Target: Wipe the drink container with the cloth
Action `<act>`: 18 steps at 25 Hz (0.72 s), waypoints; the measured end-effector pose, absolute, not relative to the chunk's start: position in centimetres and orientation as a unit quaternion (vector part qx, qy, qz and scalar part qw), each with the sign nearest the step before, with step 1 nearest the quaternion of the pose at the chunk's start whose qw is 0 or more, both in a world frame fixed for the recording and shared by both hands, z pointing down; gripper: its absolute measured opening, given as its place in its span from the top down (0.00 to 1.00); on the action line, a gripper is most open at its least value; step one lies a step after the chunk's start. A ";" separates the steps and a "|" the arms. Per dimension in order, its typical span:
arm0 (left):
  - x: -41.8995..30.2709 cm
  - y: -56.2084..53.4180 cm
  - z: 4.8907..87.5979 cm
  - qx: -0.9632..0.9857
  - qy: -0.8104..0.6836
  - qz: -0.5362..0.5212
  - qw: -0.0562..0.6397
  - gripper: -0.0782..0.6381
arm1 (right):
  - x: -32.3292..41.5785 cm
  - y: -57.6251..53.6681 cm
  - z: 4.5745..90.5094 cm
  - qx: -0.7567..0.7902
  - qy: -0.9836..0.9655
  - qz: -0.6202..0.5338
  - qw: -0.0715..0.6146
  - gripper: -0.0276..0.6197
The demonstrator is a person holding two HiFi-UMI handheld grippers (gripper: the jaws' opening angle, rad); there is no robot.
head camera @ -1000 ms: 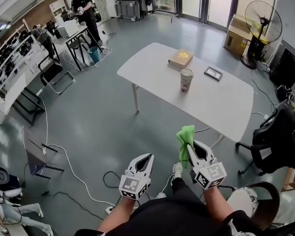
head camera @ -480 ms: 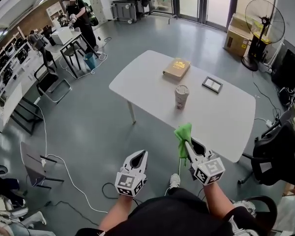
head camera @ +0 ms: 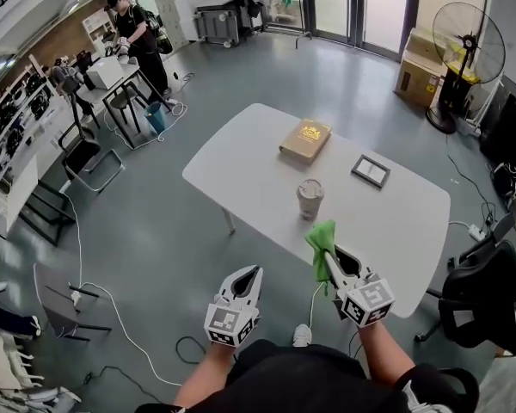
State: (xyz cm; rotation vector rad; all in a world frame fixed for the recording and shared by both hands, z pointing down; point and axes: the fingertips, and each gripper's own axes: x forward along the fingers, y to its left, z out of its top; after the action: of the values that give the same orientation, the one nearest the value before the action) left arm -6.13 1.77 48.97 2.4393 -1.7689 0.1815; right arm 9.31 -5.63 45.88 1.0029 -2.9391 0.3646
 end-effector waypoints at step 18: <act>-10.6 -9.3 50.5 0.843 -0.526 0.080 0.074 0.87 | 5.5 -16.2 45.7 0.372 -0.921 0.115 0.004 0.84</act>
State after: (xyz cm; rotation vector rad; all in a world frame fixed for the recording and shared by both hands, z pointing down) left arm -10.55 -9.35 50.51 2.5304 -1.5795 0.2406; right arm 5.52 -16.22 45.71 1.1668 -2.8850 0.3598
